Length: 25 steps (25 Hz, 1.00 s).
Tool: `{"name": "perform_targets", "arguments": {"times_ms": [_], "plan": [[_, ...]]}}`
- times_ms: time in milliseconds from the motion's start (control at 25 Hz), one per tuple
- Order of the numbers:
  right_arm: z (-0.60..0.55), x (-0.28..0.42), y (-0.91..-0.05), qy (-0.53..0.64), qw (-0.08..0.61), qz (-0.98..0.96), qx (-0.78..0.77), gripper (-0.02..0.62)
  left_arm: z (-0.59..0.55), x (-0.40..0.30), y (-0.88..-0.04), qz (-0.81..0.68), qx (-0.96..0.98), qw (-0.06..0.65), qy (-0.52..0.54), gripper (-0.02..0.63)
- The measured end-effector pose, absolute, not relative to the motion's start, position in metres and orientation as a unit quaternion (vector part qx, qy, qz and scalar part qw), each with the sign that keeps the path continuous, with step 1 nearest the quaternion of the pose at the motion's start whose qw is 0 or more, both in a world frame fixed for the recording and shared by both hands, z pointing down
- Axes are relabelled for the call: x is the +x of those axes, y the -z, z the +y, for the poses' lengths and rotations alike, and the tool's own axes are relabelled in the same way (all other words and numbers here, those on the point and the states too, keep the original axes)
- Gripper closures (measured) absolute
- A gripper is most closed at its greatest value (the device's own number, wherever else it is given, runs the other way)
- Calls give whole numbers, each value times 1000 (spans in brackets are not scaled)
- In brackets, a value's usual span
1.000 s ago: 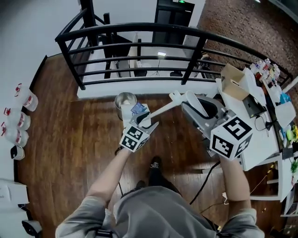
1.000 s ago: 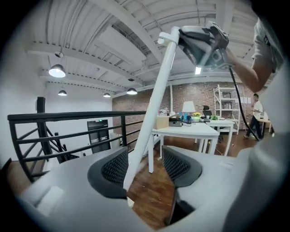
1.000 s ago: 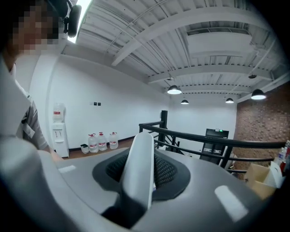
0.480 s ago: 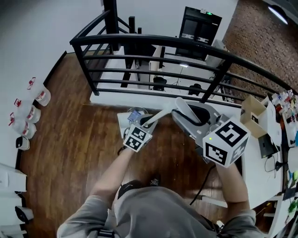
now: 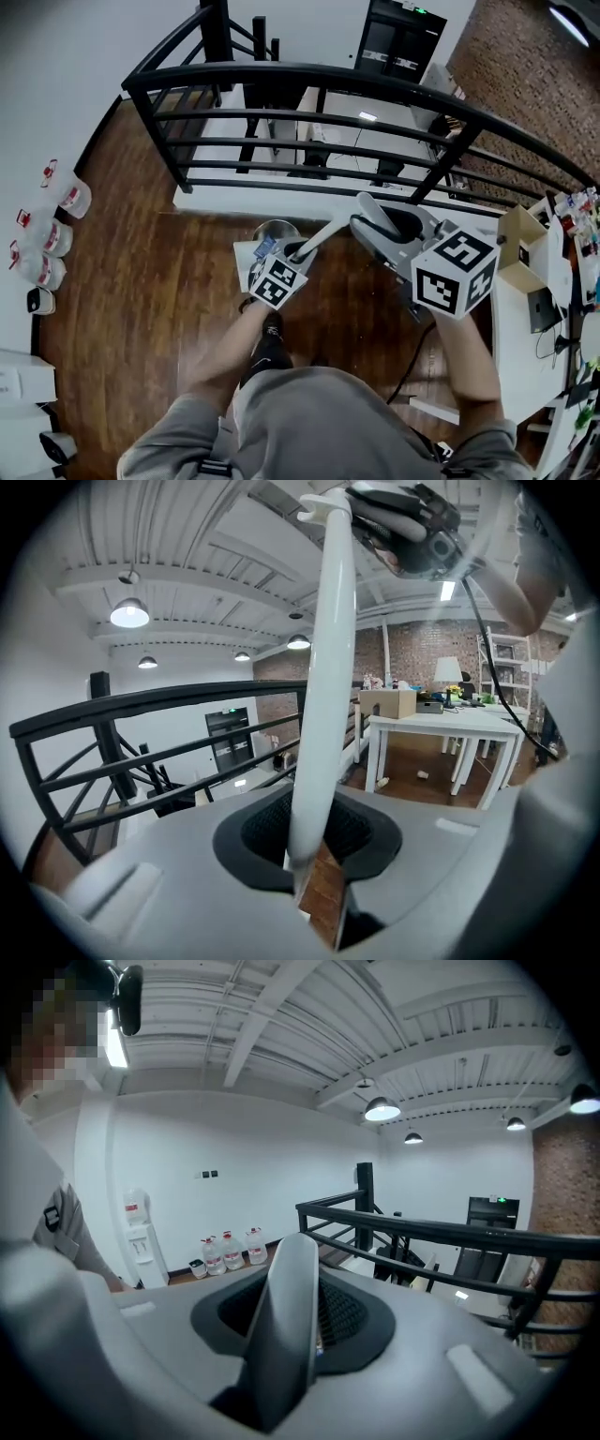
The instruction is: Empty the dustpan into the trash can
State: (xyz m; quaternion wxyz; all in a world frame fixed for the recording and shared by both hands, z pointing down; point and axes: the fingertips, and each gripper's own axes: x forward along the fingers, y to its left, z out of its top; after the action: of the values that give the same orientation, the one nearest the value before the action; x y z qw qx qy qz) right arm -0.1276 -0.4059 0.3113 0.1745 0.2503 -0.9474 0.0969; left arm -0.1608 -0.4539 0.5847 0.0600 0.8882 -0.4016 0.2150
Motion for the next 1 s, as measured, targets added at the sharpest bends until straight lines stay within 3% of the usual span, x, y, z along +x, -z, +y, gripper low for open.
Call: {"name": "perform_targets", "arguments": {"times_ms": [200,400,640,1000], "plan": [[-471,-155,-331,-134,187,-931,283,478,-494,-180,-609,-328,909,90,-241,545],[-534,-165,-320,-90,181,-920,335,459,-543,-192,-607,-302,918,90,-242,549],[-596,-140,-310,-52,111,-921,369,462,-590,-172,-612,-275,923,99,-250,551],[-730,-83,-331,-36,140,-916,373,472,-676,-131,-624,-251,917,139,-278,557]]}}
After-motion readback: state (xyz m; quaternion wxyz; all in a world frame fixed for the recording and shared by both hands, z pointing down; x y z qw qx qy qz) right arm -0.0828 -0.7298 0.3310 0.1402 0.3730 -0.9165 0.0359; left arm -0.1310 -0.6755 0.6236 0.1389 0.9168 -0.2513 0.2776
